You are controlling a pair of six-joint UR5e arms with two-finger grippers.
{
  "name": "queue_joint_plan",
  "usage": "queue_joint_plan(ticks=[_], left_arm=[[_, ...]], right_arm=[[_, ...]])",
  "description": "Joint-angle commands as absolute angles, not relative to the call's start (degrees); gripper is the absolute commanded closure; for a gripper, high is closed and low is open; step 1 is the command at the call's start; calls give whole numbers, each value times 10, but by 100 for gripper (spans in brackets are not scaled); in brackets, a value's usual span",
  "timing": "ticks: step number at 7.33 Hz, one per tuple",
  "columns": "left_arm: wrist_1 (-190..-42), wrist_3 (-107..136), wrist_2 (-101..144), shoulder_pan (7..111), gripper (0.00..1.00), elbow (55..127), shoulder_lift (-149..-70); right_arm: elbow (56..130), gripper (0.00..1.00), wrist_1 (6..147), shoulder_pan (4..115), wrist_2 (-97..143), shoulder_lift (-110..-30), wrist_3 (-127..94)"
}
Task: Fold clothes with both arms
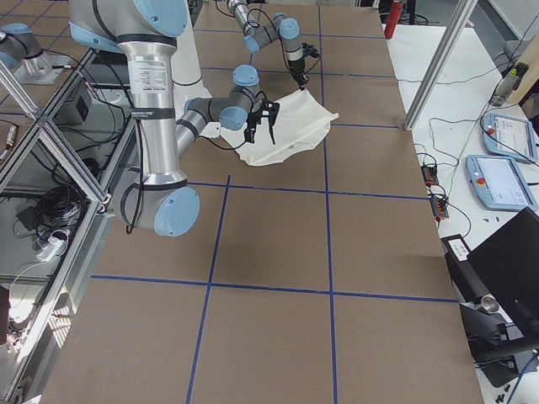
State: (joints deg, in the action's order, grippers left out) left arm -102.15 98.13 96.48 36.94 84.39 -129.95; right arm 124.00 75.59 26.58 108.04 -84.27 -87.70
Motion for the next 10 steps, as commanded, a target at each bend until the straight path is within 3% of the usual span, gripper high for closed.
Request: queue_joint_plan(ticks=[1, 5, 9, 10], left_arm=[[-1117, 935, 964, 396, 100, 727, -1345], [-1283, 901, 927, 401, 100, 559, -1425], [-1300, 889, 923, 408, 100, 543, -1425], [-1299, 886, 923, 416, 11, 544, -1423]], right_arm=[[1239, 0, 756, 266, 1078, -841, -878], [1235, 0, 756, 266, 1078, -842, -879], [1218, 0, 756, 265, 1063, -824, -881], [1210, 0, 757, 265, 1056, -817, -882]])
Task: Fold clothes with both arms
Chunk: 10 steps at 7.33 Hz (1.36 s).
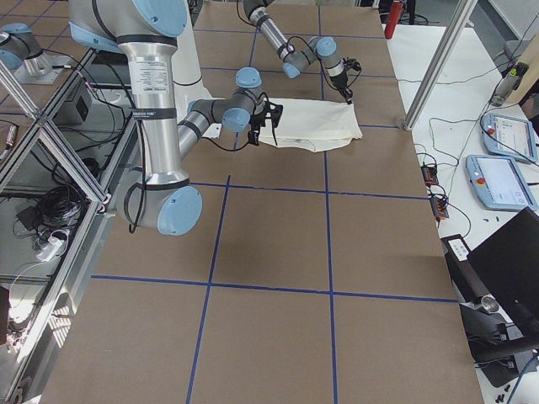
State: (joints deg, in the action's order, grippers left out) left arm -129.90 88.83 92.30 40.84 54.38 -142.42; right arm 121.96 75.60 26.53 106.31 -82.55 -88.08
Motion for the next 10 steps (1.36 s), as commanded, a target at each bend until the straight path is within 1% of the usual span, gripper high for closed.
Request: queue_joint_plan(ticks=[1, 2, 3, 4, 6, 8, 9, 10], left_arm=[[-1292, 870, 932, 431, 0, 549, -1425], [-1289, 865, 959, 440, 0, 561, -1420], [-1265, 836, 995, 446, 0, 592, -1400], [-1217, 814, 998, 446, 0, 668, -1357], [-1113, 761, 998, 446, 0, 816, -1291], [-1052, 746, 999, 440, 0, 917, -1249], [-1051, 746, 1002, 439, 0, 938, -1232], [-1052, 746, 1003, 438, 0, 944, -1222]], right_arm=[[1208, 0, 757, 263, 1052, -815, -881], [1189, 0, 760, 262, 1052, -799, -876], [1168, 0, 765, 256, 1049, -780, -875], [1152, 0, 773, 254, 1045, -758, -875], [1127, 0, 848, 244, 1045, -692, -844], [1094, 0, 874, 220, 1016, -649, -795], [1075, 0, 878, 207, 1004, -629, -779], [1062, 0, 890, 188, 987, -620, -753]])
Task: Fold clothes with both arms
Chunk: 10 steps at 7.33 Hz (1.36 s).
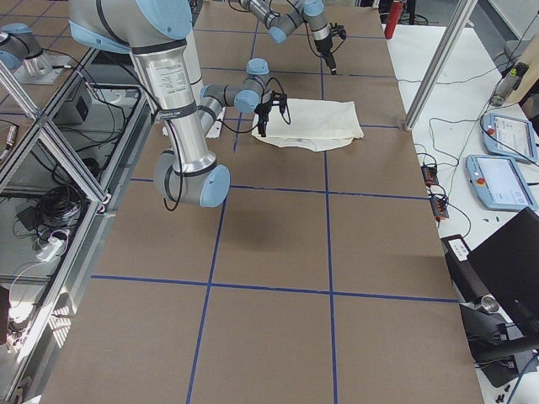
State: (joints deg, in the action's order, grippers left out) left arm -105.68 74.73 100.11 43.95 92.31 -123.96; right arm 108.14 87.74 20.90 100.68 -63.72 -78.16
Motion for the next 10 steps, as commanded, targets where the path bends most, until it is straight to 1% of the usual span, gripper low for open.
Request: queue_joint_plan(ticks=[1, 4, 8, 10], left_arm=[[-1055, 747, 1003, 433, 0, 943, -1218], [-1057, 751, 1003, 429, 0, 942, -1210], [-1058, 752, 1003, 428, 0, 941, -1210], [-1059, 755, 1004, 426, 0, 943, -1210]], right_arm=[[1056, 0, 912, 176, 977, -614, -725], [1050, 0, 961, 169, 976, -599, -674], [1021, 0, 962, 167, 980, -588, -657], [1022, 0, 977, 168, 981, -589, -656]])
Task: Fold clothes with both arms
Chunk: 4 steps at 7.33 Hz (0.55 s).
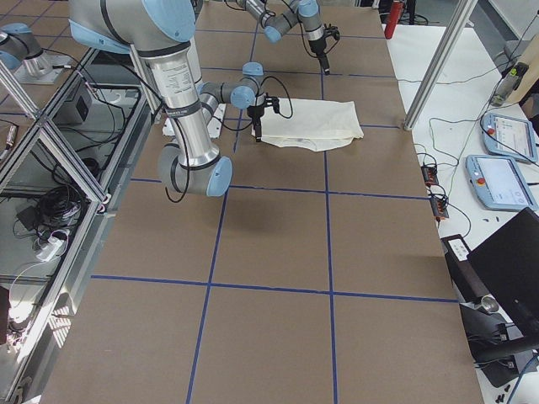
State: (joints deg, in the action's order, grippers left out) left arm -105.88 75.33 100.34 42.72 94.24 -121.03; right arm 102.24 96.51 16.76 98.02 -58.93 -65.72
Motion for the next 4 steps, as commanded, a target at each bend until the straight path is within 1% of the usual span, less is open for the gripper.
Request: queue_joint_plan(ticks=[1, 4], left_arm=[[-1059, 758, 1004, 425, 0, 944, -1211], [-1059, 769, 1006, 414, 0, 943, -1211]], right_arm=[[1026, 0, 987, 171, 981, -589, -644], [1027, 0, 992, 188, 982, -601, -633]])
